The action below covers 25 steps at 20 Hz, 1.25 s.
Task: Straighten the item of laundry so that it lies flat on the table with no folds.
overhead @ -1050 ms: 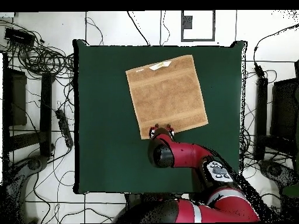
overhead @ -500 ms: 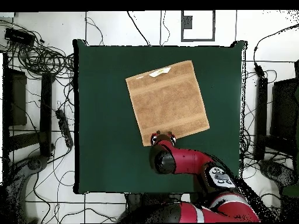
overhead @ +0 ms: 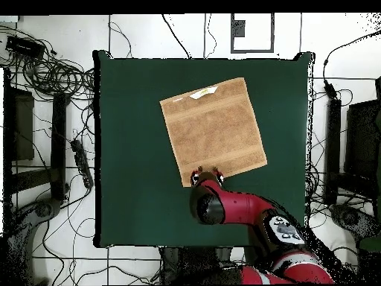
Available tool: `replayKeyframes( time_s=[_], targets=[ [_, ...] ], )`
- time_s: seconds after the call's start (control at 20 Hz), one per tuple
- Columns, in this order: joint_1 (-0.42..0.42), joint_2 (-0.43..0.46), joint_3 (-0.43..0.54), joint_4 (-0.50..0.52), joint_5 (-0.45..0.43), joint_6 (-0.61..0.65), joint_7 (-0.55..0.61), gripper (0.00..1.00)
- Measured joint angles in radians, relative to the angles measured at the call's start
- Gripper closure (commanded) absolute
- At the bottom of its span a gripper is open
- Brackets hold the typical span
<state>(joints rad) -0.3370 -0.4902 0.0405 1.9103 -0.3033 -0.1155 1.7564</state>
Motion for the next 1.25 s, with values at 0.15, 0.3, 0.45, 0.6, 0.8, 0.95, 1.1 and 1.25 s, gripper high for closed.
replayKeyframes(
  time_s=[0.15, 0.3, 0.45, 0.6, 0.8, 0.95, 1.1, 1.25],
  targets=[
    [-0.004, -0.054, 0.037, 0.001, 0.007, 0.073, 0.0, 0.0],
    [-0.004, -0.09, 0.058, -0.004, 0.022, 0.151, 0.0, 0.0],
    [-0.003, -0.122, 0.072, -0.013, 0.034, 0.229, 0.0, 0.0],
    [0.007, -0.156, 0.078, -0.033, 0.045, 0.31, 0.0, 0.0],
    [0.021, -0.187, 0.078, -0.064, 0.051, 0.369, 0.0, 0.0],
    [0.034, -0.208, 0.078, -0.092, 0.051, 0.382, 0.0, 0.0],
    [0.042, -0.216, 0.079, -0.112, 0.051, 0.382, 0.0, 0.0],
    [0.044, -0.221, 0.081, -0.136, 0.051, 0.382, 0.0, 0.0]
  ],
)
